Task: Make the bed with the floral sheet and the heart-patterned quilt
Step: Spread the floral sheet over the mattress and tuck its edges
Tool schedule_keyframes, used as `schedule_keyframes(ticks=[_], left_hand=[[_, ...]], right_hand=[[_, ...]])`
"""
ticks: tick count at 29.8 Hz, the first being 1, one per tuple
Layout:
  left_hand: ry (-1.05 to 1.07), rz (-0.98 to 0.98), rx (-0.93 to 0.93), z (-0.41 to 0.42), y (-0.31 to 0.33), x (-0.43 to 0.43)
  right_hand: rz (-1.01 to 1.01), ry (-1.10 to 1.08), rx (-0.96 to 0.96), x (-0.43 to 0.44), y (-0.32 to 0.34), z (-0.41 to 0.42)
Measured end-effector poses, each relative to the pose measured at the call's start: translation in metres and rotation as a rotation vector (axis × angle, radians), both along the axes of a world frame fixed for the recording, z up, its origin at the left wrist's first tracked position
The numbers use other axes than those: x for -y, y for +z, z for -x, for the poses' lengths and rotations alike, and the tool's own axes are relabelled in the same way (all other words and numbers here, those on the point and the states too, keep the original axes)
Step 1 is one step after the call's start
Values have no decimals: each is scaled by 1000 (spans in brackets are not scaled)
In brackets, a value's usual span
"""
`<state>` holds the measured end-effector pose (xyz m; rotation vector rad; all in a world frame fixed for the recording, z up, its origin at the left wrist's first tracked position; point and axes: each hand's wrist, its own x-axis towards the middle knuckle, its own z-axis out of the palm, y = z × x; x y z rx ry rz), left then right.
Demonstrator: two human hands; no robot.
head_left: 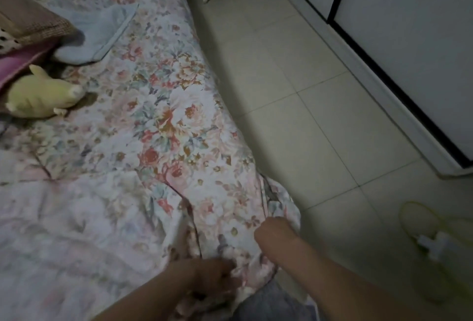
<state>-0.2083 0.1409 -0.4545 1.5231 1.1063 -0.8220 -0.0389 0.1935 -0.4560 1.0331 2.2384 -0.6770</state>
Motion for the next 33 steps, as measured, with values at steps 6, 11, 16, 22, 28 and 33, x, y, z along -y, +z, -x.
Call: schedule_keyframes(ticks=[6, 11, 16, 22, 28, 33], left_hand=[[10, -531, 296, 27, 4, 20], [-156, -660, 214, 55, -2, 36], [-359, -782, 119, 78, -11, 54], [-329, -849, -8, 87, -6, 90], [-89, -652, -61, 46, 28, 158], [-43, -171, 31, -54, 22, 243]], right_hand=[[-400, -83, -517, 57, -9, -22], [-183, 29, -309, 84, -22, -8], [-219, -55, -194, 87, -33, 16], [-466, -230, -392, 100, -21, 16], [18, -113, -138, 123, 12, -23], [97, 111, 122, 175, 27, -62]])
